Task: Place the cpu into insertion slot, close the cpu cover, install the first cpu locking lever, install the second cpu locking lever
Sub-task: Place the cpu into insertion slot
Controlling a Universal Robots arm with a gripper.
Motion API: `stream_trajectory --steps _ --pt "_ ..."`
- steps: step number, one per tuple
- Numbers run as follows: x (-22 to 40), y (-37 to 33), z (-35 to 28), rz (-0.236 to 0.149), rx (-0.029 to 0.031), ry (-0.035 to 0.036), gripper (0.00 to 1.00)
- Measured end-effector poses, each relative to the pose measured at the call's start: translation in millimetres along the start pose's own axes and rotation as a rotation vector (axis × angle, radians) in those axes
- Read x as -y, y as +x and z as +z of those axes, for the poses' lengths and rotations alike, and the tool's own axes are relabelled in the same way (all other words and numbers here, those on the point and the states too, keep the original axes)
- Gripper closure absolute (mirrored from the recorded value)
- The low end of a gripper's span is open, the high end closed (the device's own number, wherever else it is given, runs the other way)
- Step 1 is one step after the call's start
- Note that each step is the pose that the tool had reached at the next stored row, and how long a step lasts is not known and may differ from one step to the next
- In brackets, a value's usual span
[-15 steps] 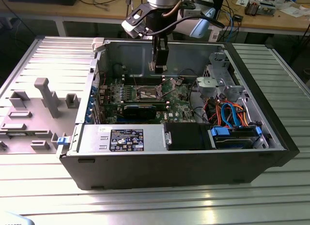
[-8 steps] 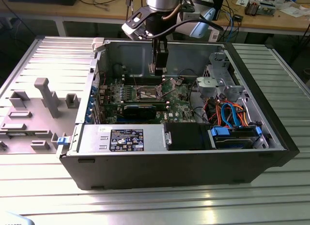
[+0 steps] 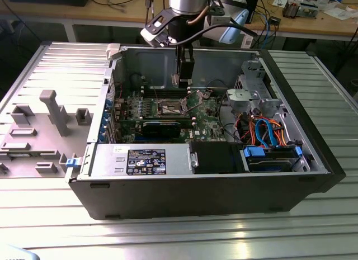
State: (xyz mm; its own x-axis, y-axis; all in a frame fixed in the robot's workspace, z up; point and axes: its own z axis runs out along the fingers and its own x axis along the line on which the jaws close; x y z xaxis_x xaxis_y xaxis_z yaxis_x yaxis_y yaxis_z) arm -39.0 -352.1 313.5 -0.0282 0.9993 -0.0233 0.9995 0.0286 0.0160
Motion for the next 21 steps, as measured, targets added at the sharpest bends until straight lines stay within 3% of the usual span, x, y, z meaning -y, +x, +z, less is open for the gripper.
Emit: stream_trajectory --steps 3,21 --pt "0.1 0.1 3.7 0.0 0.0 0.0 0.45" --pt "0.1 0.2 8.0 0.0 0.0 -0.0001 0.45"
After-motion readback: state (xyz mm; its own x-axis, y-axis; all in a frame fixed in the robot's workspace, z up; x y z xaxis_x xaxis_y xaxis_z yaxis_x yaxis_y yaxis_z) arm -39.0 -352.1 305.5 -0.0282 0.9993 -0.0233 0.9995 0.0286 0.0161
